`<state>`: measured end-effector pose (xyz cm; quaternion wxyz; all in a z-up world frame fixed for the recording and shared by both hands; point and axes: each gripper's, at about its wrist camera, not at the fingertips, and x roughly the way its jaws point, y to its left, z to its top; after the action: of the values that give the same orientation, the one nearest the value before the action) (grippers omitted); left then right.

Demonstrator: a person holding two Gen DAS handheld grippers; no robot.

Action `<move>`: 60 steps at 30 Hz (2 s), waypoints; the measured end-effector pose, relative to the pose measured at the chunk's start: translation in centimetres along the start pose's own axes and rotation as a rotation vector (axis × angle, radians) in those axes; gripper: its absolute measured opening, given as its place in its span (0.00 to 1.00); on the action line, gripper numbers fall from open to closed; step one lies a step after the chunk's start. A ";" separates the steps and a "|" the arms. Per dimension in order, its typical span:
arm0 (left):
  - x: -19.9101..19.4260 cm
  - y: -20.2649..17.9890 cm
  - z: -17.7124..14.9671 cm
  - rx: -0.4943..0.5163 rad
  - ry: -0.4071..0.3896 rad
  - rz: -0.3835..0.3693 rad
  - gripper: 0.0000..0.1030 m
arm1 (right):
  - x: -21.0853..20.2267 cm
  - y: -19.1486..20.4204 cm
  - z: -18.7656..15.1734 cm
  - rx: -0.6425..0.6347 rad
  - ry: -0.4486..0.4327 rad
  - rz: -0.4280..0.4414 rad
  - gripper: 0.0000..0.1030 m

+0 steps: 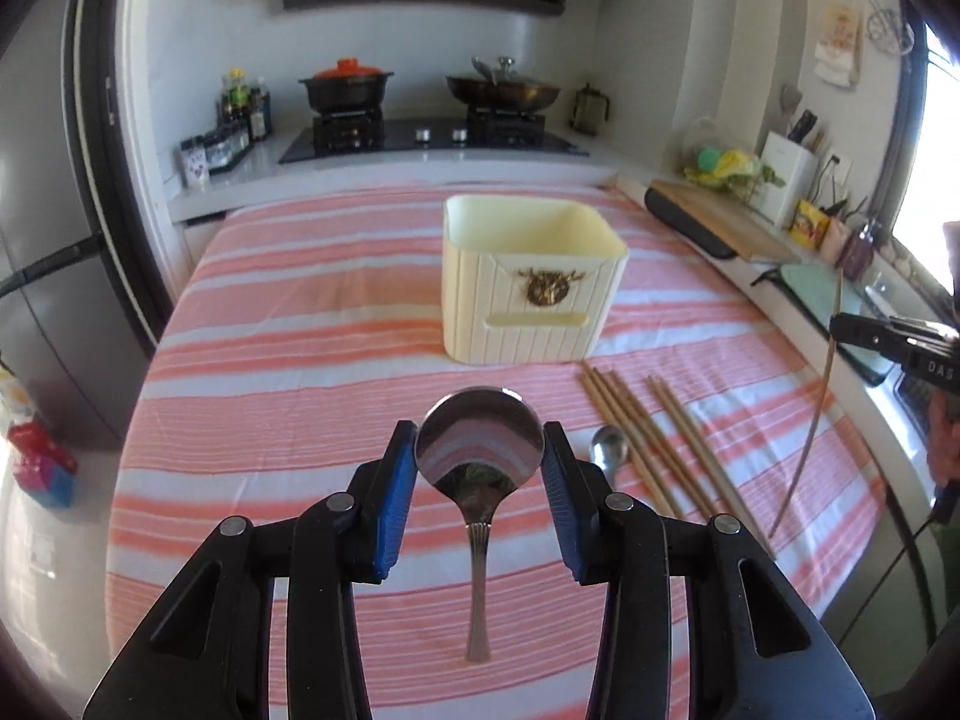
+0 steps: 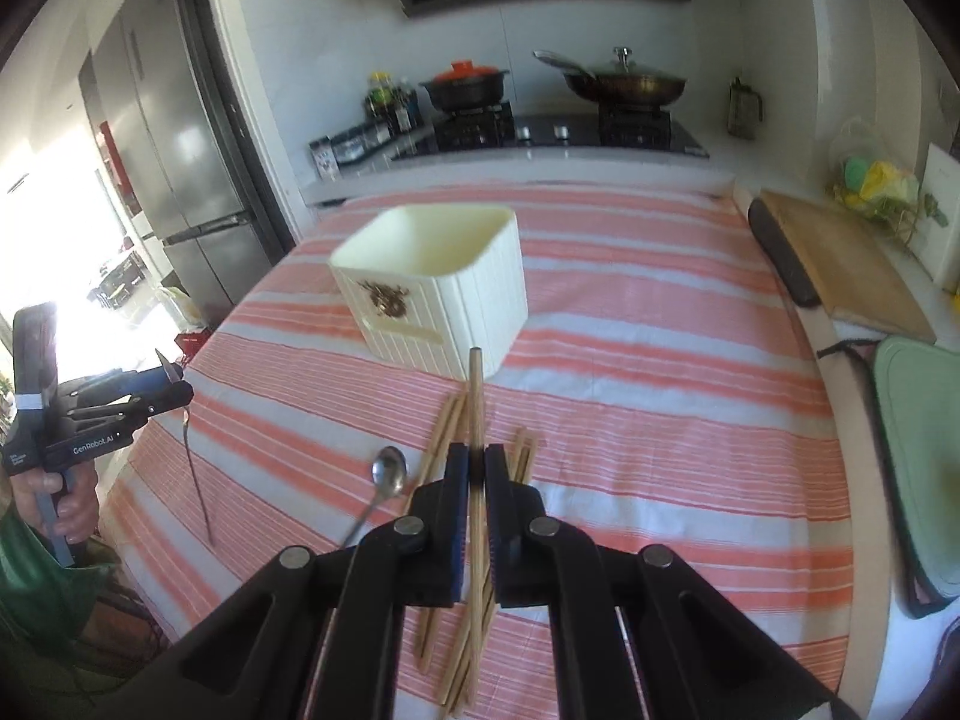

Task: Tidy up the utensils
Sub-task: 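Lift the large spoon with the left tool while the right carries a chopstick into the cream holder, then release the spoon and chopstick into the holder and move both tools back to the table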

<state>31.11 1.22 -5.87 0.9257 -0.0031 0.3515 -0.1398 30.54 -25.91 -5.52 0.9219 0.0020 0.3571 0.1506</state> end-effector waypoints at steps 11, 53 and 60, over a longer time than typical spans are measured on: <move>-3.1 1.6 5.4 -0.087 -0.120 -0.039 0.40 | -3.6 3.6 5.2 -0.020 -0.250 0.001 0.05; 2.0 2.5 16.6 -0.054 -0.157 0.070 0.91 | 2.2 -0.7 17.1 0.027 -0.251 -0.032 0.42; 0.0 2.1 1.3 0.000 -0.010 0.075 0.93 | -3.0 -1.3 4.0 0.023 -0.208 -0.087 0.45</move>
<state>32.48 3.16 -5.09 0.9321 0.0095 0.3466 -0.1052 31.45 -27.54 -0.68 0.9596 0.0128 0.2607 0.1052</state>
